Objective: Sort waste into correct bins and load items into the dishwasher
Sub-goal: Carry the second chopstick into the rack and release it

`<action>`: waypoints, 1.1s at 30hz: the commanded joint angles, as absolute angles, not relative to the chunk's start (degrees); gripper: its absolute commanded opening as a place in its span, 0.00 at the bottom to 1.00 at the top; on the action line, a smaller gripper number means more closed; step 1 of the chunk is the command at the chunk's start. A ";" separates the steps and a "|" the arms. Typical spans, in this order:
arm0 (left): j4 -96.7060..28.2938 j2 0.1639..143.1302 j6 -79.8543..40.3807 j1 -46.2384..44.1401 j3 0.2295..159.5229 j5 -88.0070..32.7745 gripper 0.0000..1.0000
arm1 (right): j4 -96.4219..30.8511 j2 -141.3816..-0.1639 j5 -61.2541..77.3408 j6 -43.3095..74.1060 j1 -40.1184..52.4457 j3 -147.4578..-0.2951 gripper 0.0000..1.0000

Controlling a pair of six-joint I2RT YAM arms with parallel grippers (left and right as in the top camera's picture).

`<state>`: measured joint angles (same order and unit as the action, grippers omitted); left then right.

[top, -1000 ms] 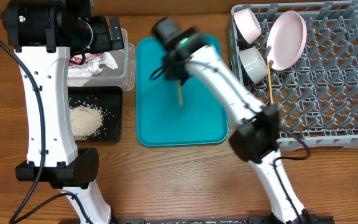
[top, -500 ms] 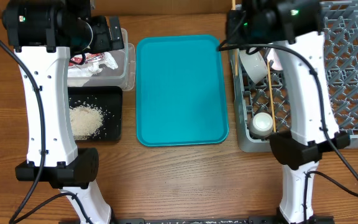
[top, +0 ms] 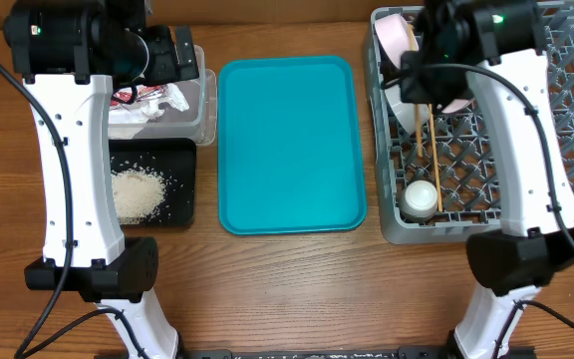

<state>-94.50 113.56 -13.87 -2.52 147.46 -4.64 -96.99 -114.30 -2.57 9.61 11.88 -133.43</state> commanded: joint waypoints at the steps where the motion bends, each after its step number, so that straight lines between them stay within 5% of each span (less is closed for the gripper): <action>1: -94.32 113.91 -14.37 -2.63 147.15 -4.38 1.00 | -95.92 -111.74 -4.49 9.10 10.76 -127.46 0.04; 27: -94.30 114.06 -14.37 -2.63 147.15 -4.40 1.00 | -91.66 -110.26 -3.33 3.16 6.87 -110.19 0.04; 33: -94.30 114.06 -14.37 -2.66 147.15 -4.32 1.00 | -92.07 -110.26 -3.27 3.42 5.48 -110.19 0.26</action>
